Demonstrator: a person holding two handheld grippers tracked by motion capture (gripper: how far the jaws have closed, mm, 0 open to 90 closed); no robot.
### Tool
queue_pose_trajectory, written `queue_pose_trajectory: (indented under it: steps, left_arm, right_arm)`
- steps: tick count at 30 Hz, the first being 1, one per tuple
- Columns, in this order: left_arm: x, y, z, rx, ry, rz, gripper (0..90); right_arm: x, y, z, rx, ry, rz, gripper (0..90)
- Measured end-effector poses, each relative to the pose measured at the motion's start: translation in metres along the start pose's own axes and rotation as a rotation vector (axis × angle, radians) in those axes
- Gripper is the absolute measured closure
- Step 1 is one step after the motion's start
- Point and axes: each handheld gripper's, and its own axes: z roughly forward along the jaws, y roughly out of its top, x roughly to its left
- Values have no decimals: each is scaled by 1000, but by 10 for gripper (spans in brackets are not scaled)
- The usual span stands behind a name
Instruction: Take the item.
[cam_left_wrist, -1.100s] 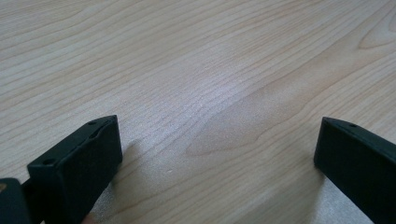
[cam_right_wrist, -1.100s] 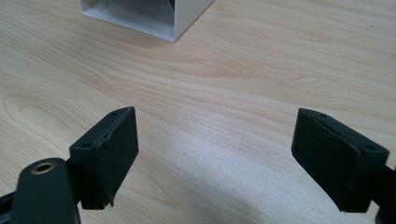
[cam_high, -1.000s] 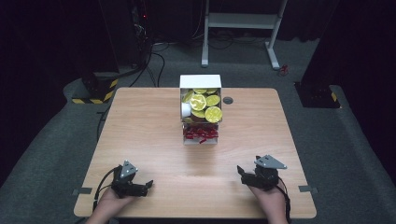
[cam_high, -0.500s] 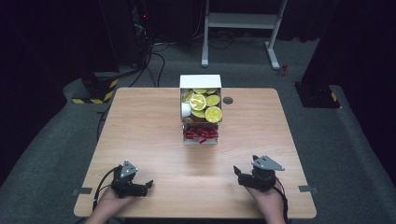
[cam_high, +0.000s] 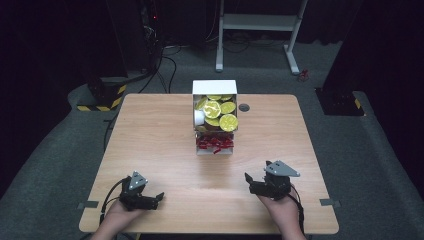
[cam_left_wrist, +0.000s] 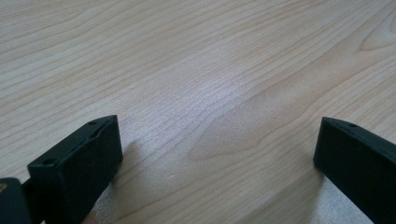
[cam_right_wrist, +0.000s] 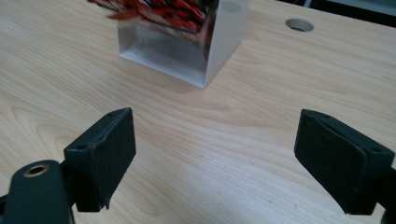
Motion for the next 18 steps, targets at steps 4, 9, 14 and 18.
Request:
queue_pose_trajectory:
  steps: [4, 9, 14, 18]
  left_arm:
    - [1, 0, -1, -5, 8, 1, 25]
    - [0, -1, -1, -1, 7, -14, 26]
    - [0, -3, -4, -3, 22, -9, 26]
    - [-1, -4, -4, -4, 22, -13, 26]
  right_arm:
    - [2, 5, 1, -15, 11, 6, 126]
    - [1, 7, -1, -21, 14, 11, 126]
    - [-2, 12, -5, -35, 11, 4, 129]
    - [-2, 14, -3, -44, 10, 8, 129]
